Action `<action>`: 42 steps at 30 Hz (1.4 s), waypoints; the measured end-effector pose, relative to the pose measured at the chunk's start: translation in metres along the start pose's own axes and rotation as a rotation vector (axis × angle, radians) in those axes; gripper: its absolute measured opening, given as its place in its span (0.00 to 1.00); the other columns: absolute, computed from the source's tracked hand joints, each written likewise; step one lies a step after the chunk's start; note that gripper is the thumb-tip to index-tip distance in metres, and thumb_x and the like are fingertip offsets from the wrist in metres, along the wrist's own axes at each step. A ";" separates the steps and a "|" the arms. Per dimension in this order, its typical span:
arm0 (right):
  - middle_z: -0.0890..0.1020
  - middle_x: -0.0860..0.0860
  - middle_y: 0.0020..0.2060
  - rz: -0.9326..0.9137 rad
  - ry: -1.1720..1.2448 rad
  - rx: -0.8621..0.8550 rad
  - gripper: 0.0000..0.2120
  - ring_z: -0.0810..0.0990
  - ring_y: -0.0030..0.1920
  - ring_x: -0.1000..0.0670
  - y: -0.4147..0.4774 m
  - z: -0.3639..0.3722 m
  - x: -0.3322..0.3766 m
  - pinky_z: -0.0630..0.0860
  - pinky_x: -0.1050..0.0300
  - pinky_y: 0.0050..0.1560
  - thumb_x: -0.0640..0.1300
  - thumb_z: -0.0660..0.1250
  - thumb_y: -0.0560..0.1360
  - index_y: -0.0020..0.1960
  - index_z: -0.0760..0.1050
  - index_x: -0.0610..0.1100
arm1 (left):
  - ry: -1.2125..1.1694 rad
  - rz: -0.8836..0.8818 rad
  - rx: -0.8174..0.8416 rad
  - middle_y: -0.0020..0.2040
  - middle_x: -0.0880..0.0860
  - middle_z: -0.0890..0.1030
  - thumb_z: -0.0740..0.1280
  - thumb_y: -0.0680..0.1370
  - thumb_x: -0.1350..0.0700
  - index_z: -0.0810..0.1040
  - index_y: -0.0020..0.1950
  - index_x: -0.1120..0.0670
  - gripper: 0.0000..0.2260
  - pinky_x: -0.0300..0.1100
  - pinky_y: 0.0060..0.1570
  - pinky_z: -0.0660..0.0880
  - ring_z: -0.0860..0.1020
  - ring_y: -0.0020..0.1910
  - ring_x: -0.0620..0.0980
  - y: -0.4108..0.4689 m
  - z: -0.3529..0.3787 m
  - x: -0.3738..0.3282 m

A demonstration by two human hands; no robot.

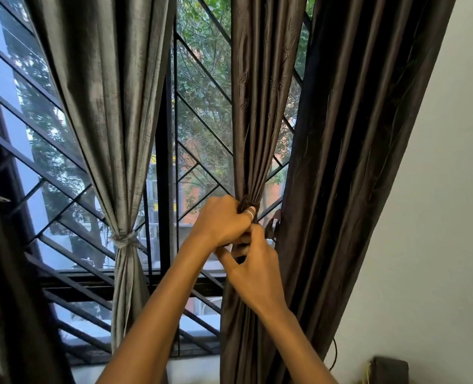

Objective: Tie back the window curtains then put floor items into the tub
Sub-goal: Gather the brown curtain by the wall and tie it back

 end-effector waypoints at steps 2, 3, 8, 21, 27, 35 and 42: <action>0.80 0.56 0.38 -0.064 -0.008 -0.037 0.10 0.80 0.38 0.55 -0.001 -0.002 0.006 0.78 0.55 0.37 0.47 0.69 0.78 0.54 0.68 0.50 | 0.009 -0.013 0.012 0.31 0.59 0.78 0.66 0.78 0.47 0.78 0.37 0.63 0.21 0.49 0.32 0.74 0.76 0.31 0.57 0.001 0.000 0.002; 0.80 0.55 0.38 -0.088 -0.023 -0.050 0.07 0.80 0.37 0.54 -0.001 -0.002 0.007 0.77 0.52 0.37 0.44 0.67 0.79 0.53 0.69 0.49 | 0.008 -0.019 0.019 0.29 0.58 0.77 0.66 0.78 0.47 0.78 0.36 0.64 0.21 0.47 0.31 0.72 0.75 0.30 0.56 0.001 -0.001 0.003; 0.78 0.55 0.40 -0.112 -0.017 -0.078 0.08 0.80 0.40 0.53 0.000 -0.008 0.001 0.78 0.51 0.39 0.38 0.61 0.79 0.51 0.75 0.49 | 0.030 -0.014 0.026 0.24 0.51 0.71 0.67 0.79 0.48 0.72 0.28 0.56 0.21 0.39 0.25 0.63 0.71 0.25 0.48 0.002 -0.006 0.009; 0.78 0.54 0.51 -0.331 -0.216 -0.067 0.06 0.78 0.51 0.57 0.017 -0.042 0.017 0.75 0.63 0.51 0.39 0.67 0.80 0.56 0.78 0.46 | -0.459 0.059 0.049 0.41 0.49 0.86 0.64 0.83 0.54 0.83 0.57 0.52 0.09 0.48 0.41 0.84 0.85 0.40 0.48 -0.018 0.007 0.021; 0.81 0.53 0.54 -0.477 -0.378 -0.030 0.11 0.79 0.55 0.52 0.049 -0.046 0.031 0.79 0.53 0.53 0.44 0.65 0.82 0.63 0.77 0.47 | -0.557 0.090 0.023 0.44 0.49 0.85 0.61 0.84 0.54 0.82 0.59 0.55 0.12 0.47 0.45 0.83 0.84 0.43 0.47 -0.023 0.009 0.027; 0.79 0.55 0.53 -0.547 -0.184 0.170 0.07 0.78 0.53 0.56 0.065 -0.030 0.035 0.77 0.57 0.51 0.39 0.64 0.82 0.58 0.76 0.46 | -0.695 0.070 -0.044 0.48 0.52 0.86 0.61 0.83 0.52 0.82 0.61 0.54 0.13 0.51 0.48 0.83 0.84 0.46 0.50 -0.030 0.010 0.043; 0.77 0.60 0.48 -0.516 -0.255 0.237 0.05 0.76 0.43 0.60 0.070 -0.015 0.040 0.73 0.60 0.40 0.46 0.60 0.84 0.58 0.70 0.54 | -0.585 0.116 -0.096 0.47 0.50 0.86 0.61 0.84 0.53 0.82 0.61 0.54 0.12 0.51 0.50 0.82 0.85 0.45 0.47 -0.031 -0.004 0.048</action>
Point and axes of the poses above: each hand's wrist, its own y-axis towards the middle knuckle, its own z-axis out of the palm, x = y × z, the point moved 9 cm from there along y, towards the middle knuckle
